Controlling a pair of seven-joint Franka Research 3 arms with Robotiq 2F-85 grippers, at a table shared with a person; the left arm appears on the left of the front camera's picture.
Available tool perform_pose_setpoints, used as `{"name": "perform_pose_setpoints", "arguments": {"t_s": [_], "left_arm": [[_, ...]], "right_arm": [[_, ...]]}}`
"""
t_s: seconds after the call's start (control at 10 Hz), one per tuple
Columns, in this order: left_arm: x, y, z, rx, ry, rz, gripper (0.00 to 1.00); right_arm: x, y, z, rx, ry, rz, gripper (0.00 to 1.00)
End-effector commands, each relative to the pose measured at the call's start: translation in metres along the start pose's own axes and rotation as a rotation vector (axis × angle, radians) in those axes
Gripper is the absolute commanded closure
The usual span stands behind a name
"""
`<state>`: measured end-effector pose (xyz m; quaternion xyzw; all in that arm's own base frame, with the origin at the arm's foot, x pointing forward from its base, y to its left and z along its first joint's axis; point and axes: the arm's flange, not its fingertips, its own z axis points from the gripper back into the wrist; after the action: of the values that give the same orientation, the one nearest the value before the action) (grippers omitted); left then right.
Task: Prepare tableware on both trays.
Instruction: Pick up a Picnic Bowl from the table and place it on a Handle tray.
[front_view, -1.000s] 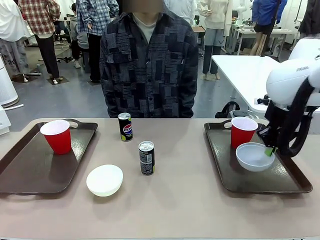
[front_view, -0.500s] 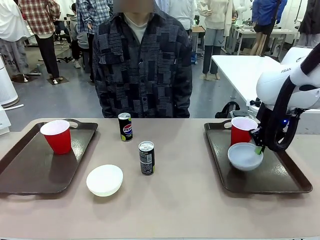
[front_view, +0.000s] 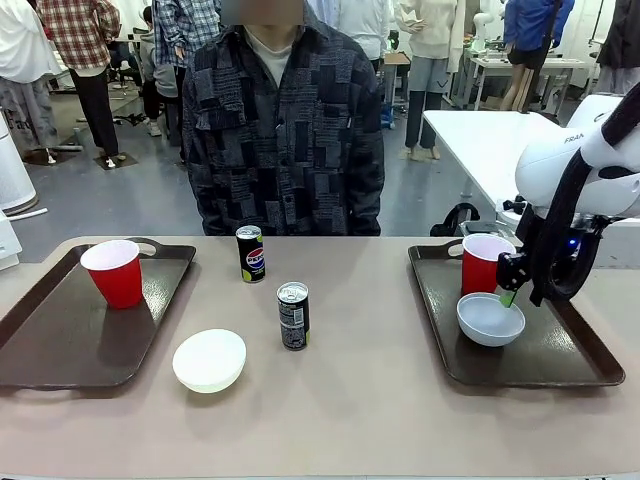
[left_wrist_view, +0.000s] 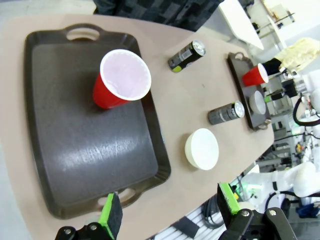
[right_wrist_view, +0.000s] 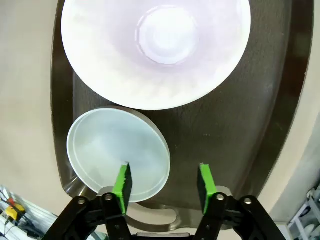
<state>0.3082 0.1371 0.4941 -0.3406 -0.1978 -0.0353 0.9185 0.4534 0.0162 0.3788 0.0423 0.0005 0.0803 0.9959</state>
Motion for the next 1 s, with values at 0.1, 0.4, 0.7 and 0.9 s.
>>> {"name": "perform_pose_setpoints", "arguments": {"t_s": [0.1,0.4,0.7,0.9], "left_arm": [[0.000,-0.002,0.001,-0.013,-0.004,0.015,0.00],[0.000,-0.002,0.001,-0.013,-0.004,0.015,0.00],[0.000,-0.002,0.001,-0.013,-0.004,0.015,0.00],[0.000,-0.002,0.001,-0.013,-0.004,0.015,0.00]], "right_arm": [[-0.011,0.004,0.020,-0.025,0.034,-0.016,0.22],[-0.041,0.025,0.071,-0.044,0.078,-0.012,0.00],[-0.036,0.020,0.106,-0.006,0.078,-0.085,0.00],[-0.051,0.026,0.091,-0.012,0.067,-0.029,0.00]]}}
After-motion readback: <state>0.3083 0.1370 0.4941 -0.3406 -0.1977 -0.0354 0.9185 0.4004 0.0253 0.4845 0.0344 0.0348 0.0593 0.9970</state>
